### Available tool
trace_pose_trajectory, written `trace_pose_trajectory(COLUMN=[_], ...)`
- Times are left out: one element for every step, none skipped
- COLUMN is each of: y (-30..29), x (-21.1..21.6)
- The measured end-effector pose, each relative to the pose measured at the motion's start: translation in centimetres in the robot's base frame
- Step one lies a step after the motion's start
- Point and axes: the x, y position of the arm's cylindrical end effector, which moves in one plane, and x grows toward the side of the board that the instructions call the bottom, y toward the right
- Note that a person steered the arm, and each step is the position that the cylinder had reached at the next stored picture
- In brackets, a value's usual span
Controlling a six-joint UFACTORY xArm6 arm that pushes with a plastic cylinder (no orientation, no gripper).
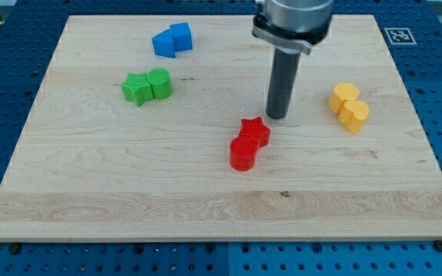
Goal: Move the red star towards the center of the board
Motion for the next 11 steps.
trace_pose_trajectory(y=[0.0,0.0,-0.1,-2.8,-6.6,-9.0,-9.5,-9.5,-9.5,-9.5,-9.5], x=[2.2,4.4,5.3,5.2,4.1,1.8,-0.5,-0.7,-1.6,-4.2,-6.5])
